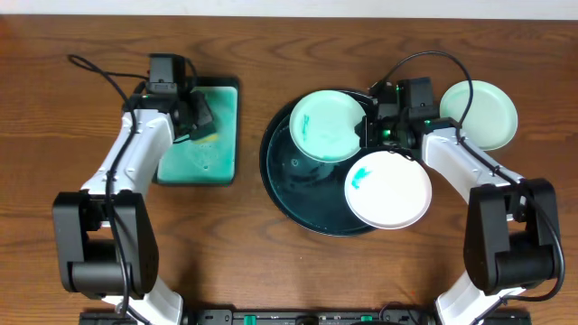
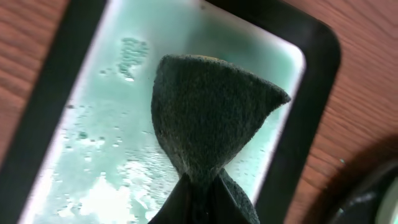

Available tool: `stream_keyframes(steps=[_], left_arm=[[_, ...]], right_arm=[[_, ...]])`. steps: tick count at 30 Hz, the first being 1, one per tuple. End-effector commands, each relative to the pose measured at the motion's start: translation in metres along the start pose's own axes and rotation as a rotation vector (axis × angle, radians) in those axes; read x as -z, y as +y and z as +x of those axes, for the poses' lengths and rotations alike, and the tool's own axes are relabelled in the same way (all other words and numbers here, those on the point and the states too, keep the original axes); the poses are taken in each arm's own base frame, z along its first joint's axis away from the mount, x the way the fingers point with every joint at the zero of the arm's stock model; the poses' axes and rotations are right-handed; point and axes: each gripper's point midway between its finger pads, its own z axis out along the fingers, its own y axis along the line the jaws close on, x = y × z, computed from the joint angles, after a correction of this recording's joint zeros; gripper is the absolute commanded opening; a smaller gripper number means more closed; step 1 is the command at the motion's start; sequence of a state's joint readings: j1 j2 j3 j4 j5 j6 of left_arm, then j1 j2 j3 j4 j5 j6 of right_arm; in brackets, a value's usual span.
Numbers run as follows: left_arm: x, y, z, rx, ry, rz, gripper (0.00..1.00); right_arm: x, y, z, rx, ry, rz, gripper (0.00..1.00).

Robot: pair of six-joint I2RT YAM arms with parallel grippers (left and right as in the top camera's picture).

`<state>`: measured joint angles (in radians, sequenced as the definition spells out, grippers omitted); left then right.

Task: Clean dirty plates on tray and stack at the side
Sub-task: 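Grip the second pale green plate rim and drag it toward the tray center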

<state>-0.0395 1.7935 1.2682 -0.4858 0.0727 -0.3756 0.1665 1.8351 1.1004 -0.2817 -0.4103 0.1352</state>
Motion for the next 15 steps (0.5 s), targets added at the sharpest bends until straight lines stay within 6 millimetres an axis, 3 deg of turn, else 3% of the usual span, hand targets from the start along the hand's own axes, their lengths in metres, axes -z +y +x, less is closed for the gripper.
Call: stream_keyframes(steps=[1,9,15], left_arm=[[0.003,-0.007,-0.003,-0.031,-0.019,0.013,0.07],[0.003,-0.008,-0.004,-0.031,-0.021,0.015,0.07],[0.003,-0.008,-0.004,-0.031,-0.021,0.015,0.07]], right_arm=[[0.003,-0.018,-0.012,-0.001,-0.041,0.127,0.28],[0.009,-0.043,-0.028,0.003,-0.113,0.275,0.28],[0.001,-0.047,-0.03,0.044,-0.117,0.284,0.27]])
